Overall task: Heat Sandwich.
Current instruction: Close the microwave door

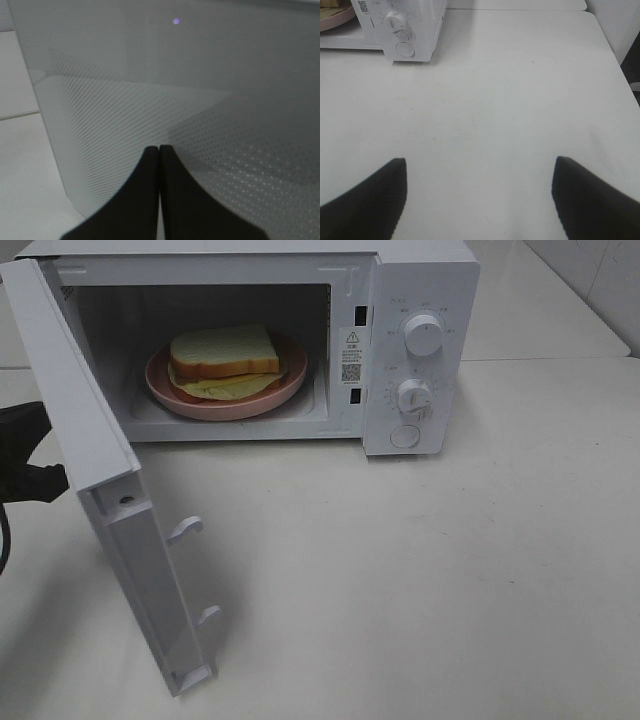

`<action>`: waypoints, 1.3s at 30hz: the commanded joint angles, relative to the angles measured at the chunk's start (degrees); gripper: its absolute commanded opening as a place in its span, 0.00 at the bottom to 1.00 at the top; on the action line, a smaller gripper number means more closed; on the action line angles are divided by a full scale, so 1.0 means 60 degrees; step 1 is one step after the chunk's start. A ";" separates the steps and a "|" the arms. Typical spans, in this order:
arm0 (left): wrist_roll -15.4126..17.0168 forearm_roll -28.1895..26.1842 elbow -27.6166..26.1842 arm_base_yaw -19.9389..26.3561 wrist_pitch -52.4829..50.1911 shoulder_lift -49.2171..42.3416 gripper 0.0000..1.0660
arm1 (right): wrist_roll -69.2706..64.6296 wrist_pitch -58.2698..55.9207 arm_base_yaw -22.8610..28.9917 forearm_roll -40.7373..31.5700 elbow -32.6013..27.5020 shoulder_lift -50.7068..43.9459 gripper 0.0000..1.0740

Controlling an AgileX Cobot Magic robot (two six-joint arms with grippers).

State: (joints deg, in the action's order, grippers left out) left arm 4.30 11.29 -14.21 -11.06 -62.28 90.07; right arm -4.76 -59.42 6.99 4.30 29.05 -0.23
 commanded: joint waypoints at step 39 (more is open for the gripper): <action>-0.1585 -0.5481 -0.3772 -0.4020 0.1165 0.2292 0.00 | 0.0029 0.0010 -0.0048 0.0010 -0.0010 -0.0258 0.71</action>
State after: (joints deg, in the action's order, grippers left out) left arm -4.70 -19.65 -35.52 -34.66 -56.26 103.65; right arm -4.76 -59.42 6.99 4.30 29.05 -0.23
